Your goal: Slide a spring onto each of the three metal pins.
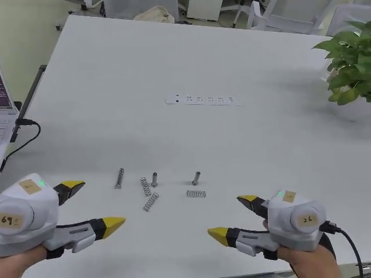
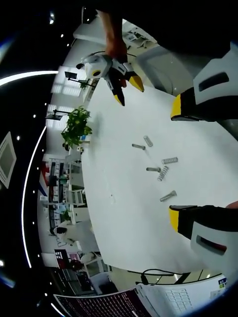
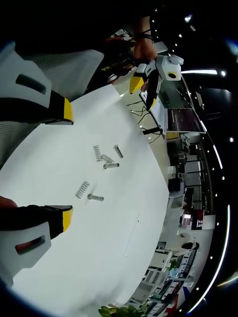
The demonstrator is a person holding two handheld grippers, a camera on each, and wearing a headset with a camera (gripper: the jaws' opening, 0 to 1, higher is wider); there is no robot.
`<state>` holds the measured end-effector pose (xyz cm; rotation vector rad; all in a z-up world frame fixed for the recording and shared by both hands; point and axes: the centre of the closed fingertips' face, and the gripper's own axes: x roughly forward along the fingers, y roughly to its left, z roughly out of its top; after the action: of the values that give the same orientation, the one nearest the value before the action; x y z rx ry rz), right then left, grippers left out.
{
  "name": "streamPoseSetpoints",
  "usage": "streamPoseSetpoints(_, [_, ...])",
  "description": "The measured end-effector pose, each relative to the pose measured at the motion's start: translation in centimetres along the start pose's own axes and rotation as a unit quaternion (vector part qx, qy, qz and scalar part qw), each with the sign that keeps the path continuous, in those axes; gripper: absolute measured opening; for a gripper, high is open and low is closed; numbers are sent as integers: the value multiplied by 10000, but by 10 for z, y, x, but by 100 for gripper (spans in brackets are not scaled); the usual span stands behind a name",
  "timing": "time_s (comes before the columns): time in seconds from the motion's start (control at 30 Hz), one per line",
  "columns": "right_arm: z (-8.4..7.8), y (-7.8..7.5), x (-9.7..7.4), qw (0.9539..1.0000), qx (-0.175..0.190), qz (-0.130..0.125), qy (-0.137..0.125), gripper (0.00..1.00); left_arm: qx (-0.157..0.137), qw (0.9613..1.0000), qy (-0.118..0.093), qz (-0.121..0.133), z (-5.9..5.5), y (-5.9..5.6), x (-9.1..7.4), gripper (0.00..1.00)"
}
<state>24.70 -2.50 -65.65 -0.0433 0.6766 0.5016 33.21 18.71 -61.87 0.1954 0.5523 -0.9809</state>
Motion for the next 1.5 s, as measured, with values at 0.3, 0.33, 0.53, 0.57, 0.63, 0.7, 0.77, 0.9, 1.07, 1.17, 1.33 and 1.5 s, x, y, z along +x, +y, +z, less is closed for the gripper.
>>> streamPoseSetpoints(0.3, [-3,-1,-4,9999,98,-57,-11,64,-137,9999,3,29,3,7,18,63])
streamPoseSetpoints(0.33, [-4,-1,-4,9999,107,-61,-3,64,-133,9999,16,19,3,8,21,63])
streamPoseSetpoints(0.53, [-10,-4,-10,9997,175,-145,9,63,-97,9999,64,-26,5,16,38,61])
streamPoseSetpoints(0.57, [-11,-5,-11,9997,195,-168,5,63,-100,9999,65,-33,5,18,40,60])
streamPoseSetpoints(0.63, [-12,-5,-13,9996,224,-194,1,63,-96,9999,72,-30,6,22,47,59])
streamPoseSetpoints(0.7, [-13,-5,-14,9995,248,-212,7,63,-92,9999,89,-49,6,25,52,59])
streamPoseSetpoints(0.77, [-15,-4,-15,9994,267,-224,25,63,-62,9999,114,-57,6,28,58,58])
streamPoseSetpoints(0.9, [-17,-5,-15,9993,291,-239,43,63,-87,9998,154,-45,3,38,68,56])
streamPoseSetpoints(1.07, [-16,-5,-13,9992,306,-231,57,63,-273,9995,171,40,0,49,81,49])
streamPoseSetpoints(1.17, [-16,-6,-12,9992,310,-229,62,63,-286,9993,220,77,-4,57,92,47])
streamPoseSetpoints(1.33, [-17,-5,-10,9993,303,-187,92,63,-349,9988,309,132,-11,66,107,44])
streamPoseSetpoints(1.5, [-17,-6,-10,9992,330,-192,113,63,-524,9971,452,305,-21,78,121,43])
